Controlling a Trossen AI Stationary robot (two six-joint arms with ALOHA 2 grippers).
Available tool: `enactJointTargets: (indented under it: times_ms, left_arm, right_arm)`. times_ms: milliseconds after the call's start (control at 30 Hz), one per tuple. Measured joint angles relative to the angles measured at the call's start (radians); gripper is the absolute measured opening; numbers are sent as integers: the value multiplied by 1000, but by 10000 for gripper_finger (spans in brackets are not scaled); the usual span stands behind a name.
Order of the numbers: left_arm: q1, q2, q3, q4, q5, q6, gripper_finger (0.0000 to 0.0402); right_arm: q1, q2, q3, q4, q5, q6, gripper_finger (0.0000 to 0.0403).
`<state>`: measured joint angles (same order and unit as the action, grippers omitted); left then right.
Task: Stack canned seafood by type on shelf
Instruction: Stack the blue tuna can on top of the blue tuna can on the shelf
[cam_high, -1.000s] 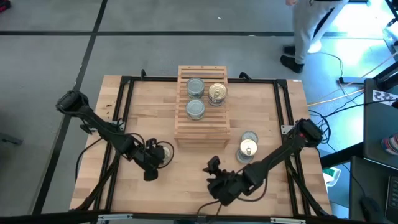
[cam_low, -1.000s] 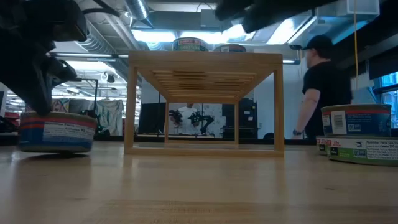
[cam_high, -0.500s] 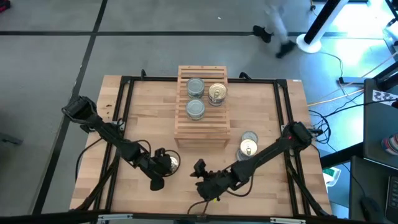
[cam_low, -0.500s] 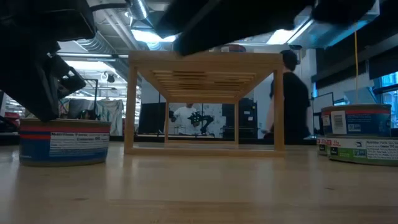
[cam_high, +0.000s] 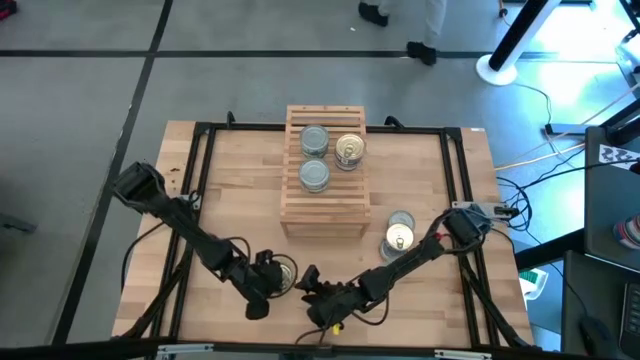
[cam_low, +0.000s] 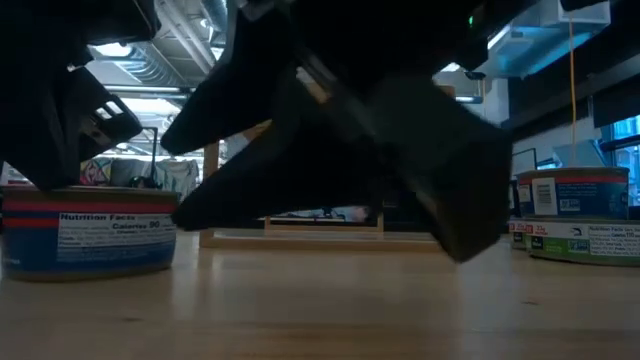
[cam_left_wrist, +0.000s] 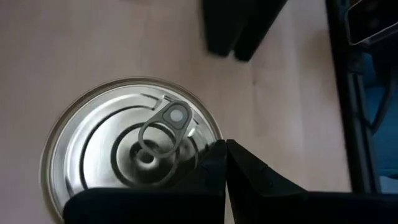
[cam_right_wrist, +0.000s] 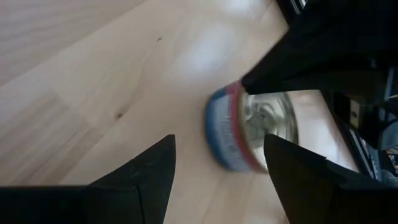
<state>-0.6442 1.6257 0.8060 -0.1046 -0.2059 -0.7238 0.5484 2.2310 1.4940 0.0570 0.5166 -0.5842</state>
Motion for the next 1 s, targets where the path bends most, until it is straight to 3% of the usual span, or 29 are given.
enactJointTargets:
  times_ms: [333, 567, 767, 1000]
  left_arm:
    - [-3, 65, 103, -20, 19, 93, 1]
    - [0, 64, 110, -23, 18, 64, 5]
    - [5, 64, 110, -20, 14, 23, 67]
    - [-9, 64, 110, -21, 56, 145, 125]
  right_arm:
    - [-12, 8, 0, 34, 9, -56, 241]
    - [-12, 8, 0, 27, 5, -53, 241]
    - [-12, 8, 0, 22, 4, -52, 241]
    - [-12, 8, 0, 21, 4, -52, 241]
